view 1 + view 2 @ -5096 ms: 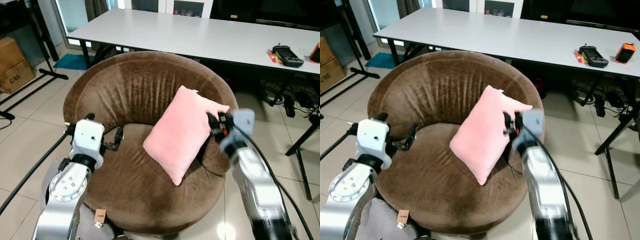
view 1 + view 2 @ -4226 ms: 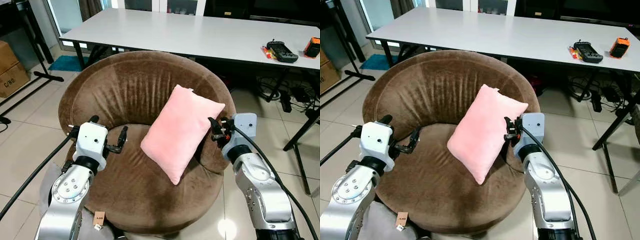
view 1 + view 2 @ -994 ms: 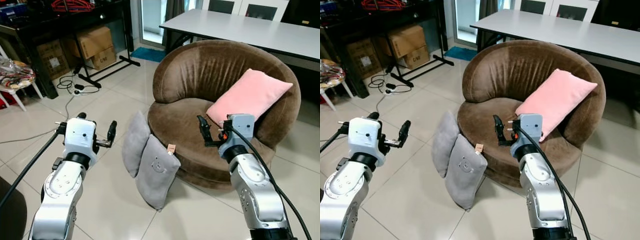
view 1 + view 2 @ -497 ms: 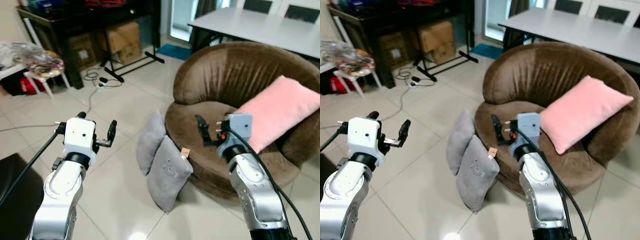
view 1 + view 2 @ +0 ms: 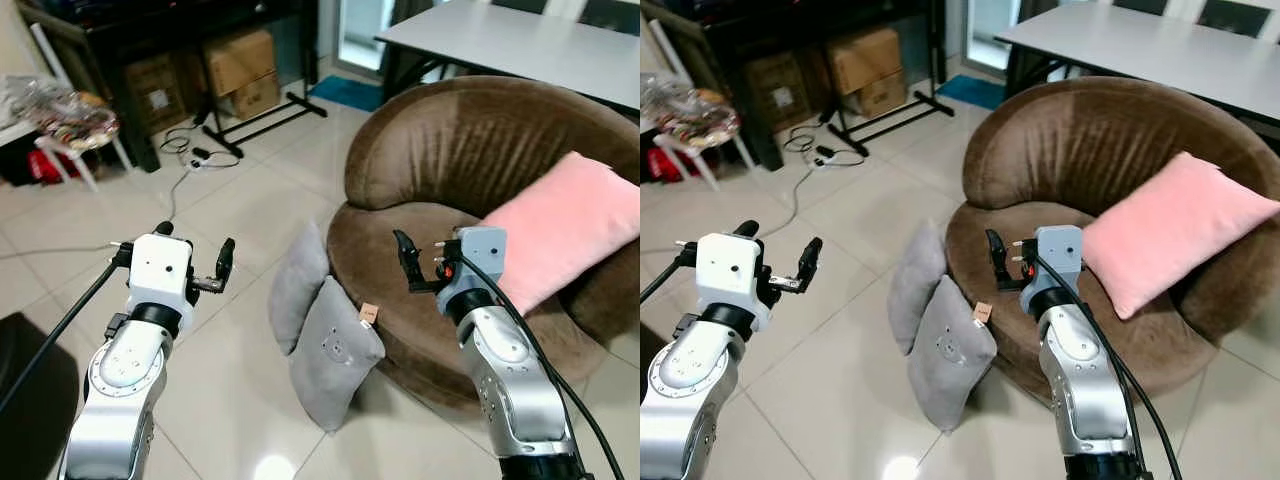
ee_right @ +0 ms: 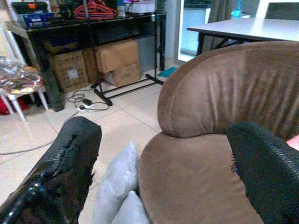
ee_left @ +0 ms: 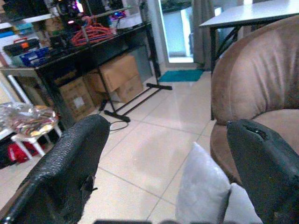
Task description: Move the pillow to the sofa from floor
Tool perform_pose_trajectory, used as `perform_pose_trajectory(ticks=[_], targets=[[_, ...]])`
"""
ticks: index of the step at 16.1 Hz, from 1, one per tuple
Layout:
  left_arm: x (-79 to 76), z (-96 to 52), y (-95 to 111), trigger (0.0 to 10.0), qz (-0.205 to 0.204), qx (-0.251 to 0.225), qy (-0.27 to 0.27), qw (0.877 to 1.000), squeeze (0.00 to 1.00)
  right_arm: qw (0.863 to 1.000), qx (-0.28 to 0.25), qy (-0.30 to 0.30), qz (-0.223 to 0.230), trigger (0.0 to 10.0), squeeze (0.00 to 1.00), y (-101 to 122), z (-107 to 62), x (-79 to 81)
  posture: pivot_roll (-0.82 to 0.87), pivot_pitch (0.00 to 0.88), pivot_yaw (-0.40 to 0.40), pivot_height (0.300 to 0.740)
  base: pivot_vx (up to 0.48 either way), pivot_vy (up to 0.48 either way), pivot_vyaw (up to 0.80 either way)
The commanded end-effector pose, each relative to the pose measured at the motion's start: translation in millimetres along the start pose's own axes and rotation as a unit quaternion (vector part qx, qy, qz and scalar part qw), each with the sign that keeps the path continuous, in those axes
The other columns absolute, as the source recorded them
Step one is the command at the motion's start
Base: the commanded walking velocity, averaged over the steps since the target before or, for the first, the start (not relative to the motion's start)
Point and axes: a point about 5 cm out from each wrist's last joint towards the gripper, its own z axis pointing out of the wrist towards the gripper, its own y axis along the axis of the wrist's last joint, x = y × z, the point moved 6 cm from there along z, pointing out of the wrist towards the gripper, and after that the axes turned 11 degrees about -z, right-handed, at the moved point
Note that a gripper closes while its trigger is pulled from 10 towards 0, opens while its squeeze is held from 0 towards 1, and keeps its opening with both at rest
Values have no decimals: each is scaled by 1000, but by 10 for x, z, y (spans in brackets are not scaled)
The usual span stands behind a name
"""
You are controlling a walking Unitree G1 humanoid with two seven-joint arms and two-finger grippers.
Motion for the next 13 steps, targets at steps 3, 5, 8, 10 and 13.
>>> perform_pose_trajectory(ticks=[3, 5, 8, 10, 13], targets=[[-26, 6, 22, 10000, -2, -5, -3, 1000, 1000, 1000, 3, 4, 7, 10000, 1000, 6, -3, -4, -54, 0, 11, 740, 281, 0, 292], [-35, 1, 15, 10000, -2, -4, -5, 1000, 1000, 1000, 1, 5, 8, 10000, 1000, 17, -2, -3, -53, 0, 9, 740, 279, 0, 400], [-28, -1, 15, 10000, -2, -4, -5, 1000, 1000, 1000, -2, 4, 9, 10000, 1000, 26, -2, -2, -53, 0, 10, 740, 281, 0, 0], [-32, -5, 8, 10000, -1, -3, -5, 1000, 1000, 1000, 4, -4, 11, 10000, 1000, 9, -2, -30, -54, 0, 11, 740, 277, 0, 0], [-40, -6, 9, 10000, 0, -3, -8, 1000, 1000, 1000, 4, -9, 14, 10000, 1000, 6, 10, -41, -47, 0, 9, 740, 277, 0, 0]])
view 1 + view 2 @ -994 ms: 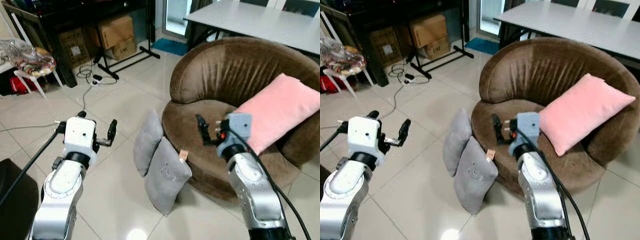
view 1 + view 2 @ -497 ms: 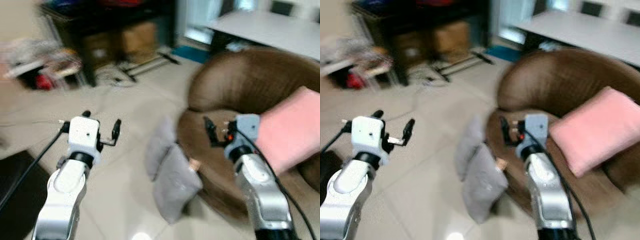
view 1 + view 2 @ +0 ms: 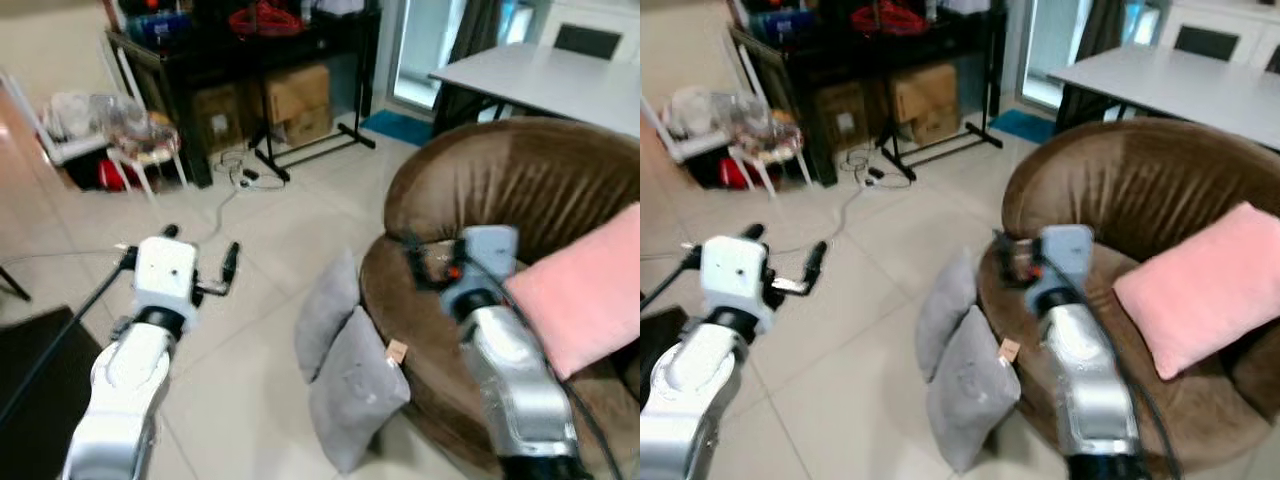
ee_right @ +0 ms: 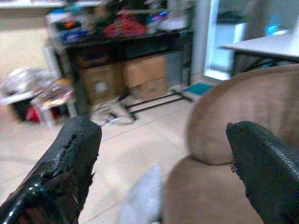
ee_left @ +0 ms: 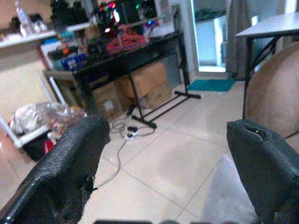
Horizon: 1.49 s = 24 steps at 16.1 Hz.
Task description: Move the pillow to the sofa from floor
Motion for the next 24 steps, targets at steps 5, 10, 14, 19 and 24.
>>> perform_pose_trajectory(ticks=[5, 10, 14, 19, 24], targets=[[-9, 10, 34, 10000, 6, -5, -4, 1000, 1000, 1000, -2, -10, 11, 10000, 1000, 23, 19, -56, -44, 0, 8, 740, 279, 0, 0], [-26, 2, 36, 10000, 5, -5, -7, 1000, 1000, 1000, -3, -9, 12, 10000, 1000, 29, 15, -51, -45, 0, 6, 740, 280, 0, 0], [-43, 9, 32, 10000, 5, -4, -12, 1000, 1000, 1000, -3, -12, 15, 10000, 1000, 21, 5, -60, -48, 0, 9, 740, 279, 0, 0], [-63, 13, 27, 10000, 5, -3, -15, 1000, 1000, 1000, 1, -17, 21, 10000, 1000, 3, -1, -83, -51, 0, 11, 740, 280, 0, -96], [-54, 8, 27, 10000, 6, -5, -14, 1000, 1000, 1000, -2, -10, 21, 10000, 1000, 8, 16, -56, -43, 0, 0, 740, 277, 0, -153]])
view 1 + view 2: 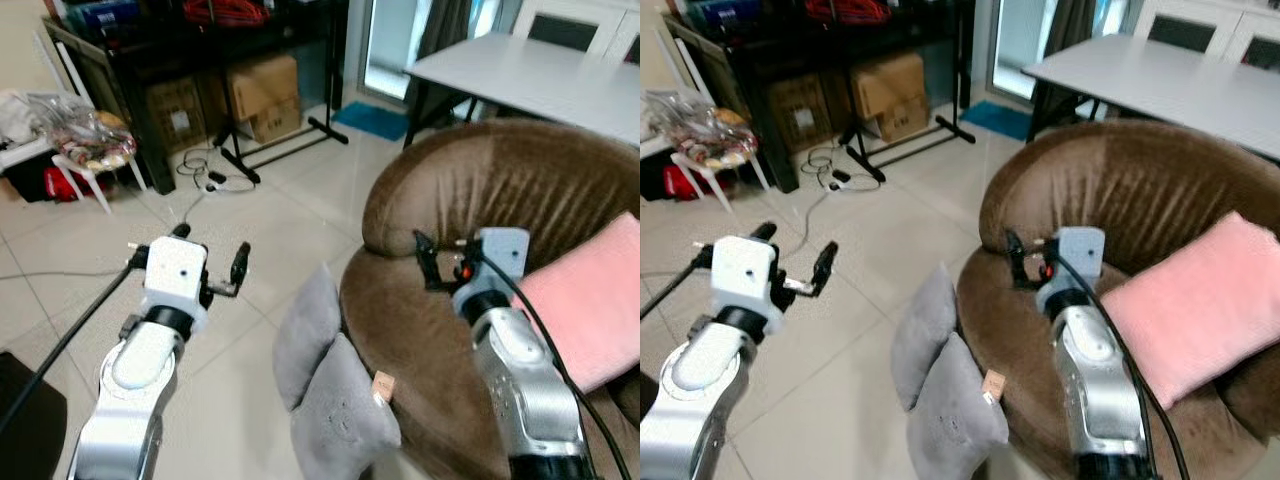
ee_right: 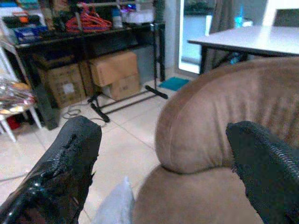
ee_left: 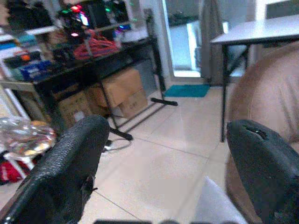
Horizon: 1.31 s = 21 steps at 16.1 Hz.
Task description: Move the pillow to the sofa from floor
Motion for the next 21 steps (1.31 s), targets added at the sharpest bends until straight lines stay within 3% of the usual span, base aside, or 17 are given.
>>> perform_pose_trajectory(ticks=[1, 4, 5, 6, 7, 8, 10, 15, 18, 21], targets=[[74, -16, -8, 10000, 6, 3, 11, 1000, 1000, 1000, -7, 21, 4, 10000, 1000, 45, 24, 137, -43, 0, 0, 740, 281, 0, 0], [68, -11, -14, 10000, 12, 4, 8, 1000, 1000, 1000, -9, 25, 4, 10000, 1000, 49, 23, 150, -45, 0, 2, 740, 279, 0, 0], [54, -14, -18, 10000, 15, 2, 5, 1000, 1000, 1000, -6, 24, 1, 10000, 918, 34, 17, 145, -47, 0, 4, 740, 0, 0, 0], [54, -17, -14, 10000, 18, -2, 6, 1000, 851, 1000, -1, 24, 0, 10000, 0, 12, 13, 146, -48, 0, 4, 735, 0, 0, 0], [64, -18, -20, 10000, 22, -1, 8, 1000, 804, 1000, -2, 24, 7, 10000, 0, 13, 12, 150, -47, 0, 4, 725, 0, 0, 0], [79, -20, -23, 10000, 34, -1, 9, 999, 627, 1000, -7, 26, 12, 10000, 0, 32, 8, 159, -46, 0, 3, 715, 0, 0, 0], [97, -25, -36, 10000, 47, 1, 10, 999, 529, 1000, -8, 27, 9, 10000, 0, 35, 22, 159, -43, 0, 2, 695, 0, 0, 0], [102, -16, -21, 10000, 43, -4, 11, 999, 518, 999, -12, 31, 7, 10000, 0, 46, 30, 175, -42, 0, 1, 645, 0, 0, 0], [77, -3, 0, 10000, 35, -10, 9, 999, 451, 999, -11, 30, 3, 10000, 0, 41, 24, 173, -42, 0, 1, 610, 0, 0, 0], [78, 7, 2, 10000, 34, -11, 10, 999, 475, 999, -13, 32, 0, 10000, 0, 46, 29, 178, -47, 0, 7, 605, 0, 0, 0]])
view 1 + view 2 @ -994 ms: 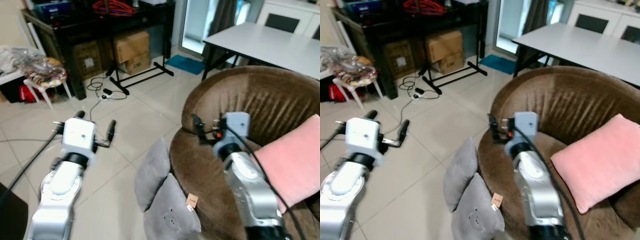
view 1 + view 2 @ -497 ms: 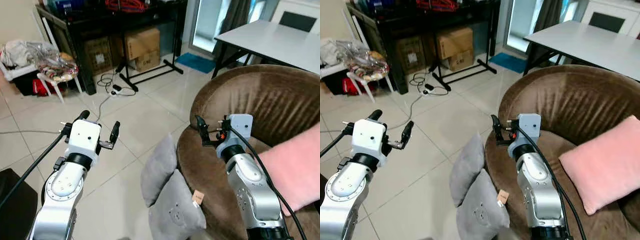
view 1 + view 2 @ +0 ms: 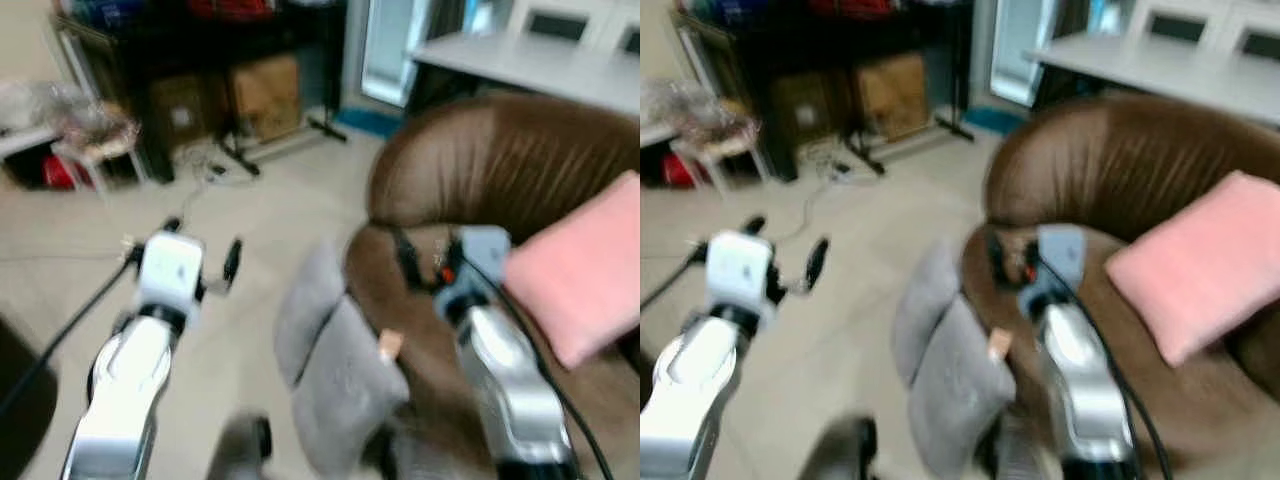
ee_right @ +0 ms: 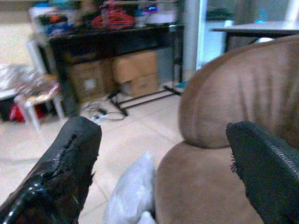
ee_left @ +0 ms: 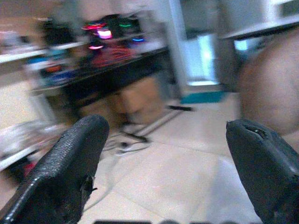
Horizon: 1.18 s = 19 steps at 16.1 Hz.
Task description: Move the pillow to the sofa from floor
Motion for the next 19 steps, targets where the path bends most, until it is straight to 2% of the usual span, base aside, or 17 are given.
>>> perform_pose_trajectory(ticks=[1, 6, 19], targets=[[20, -32, -114, 10000, -3, 21, 3, 1000, 475, 1000, 0, 7, 2, 10000, 0, -2, 15, 50, -47, 0, 6, 605, 0, 0, 0], [18, -38, -107, 10000, -11, 19, 2, 1000, 498, 1000, 1, 8, -1, 10000, 0, -3, 17, 53, -46, 0, 0, 605, 0, 0, 0], [32, -80, -131, 10000, -17, 24, 3, 1000, 498, 1000, 1, 15, -14, 10000, 0, -15, 18, 88, -39, 0, -6, 605, 273, 0, 0]])
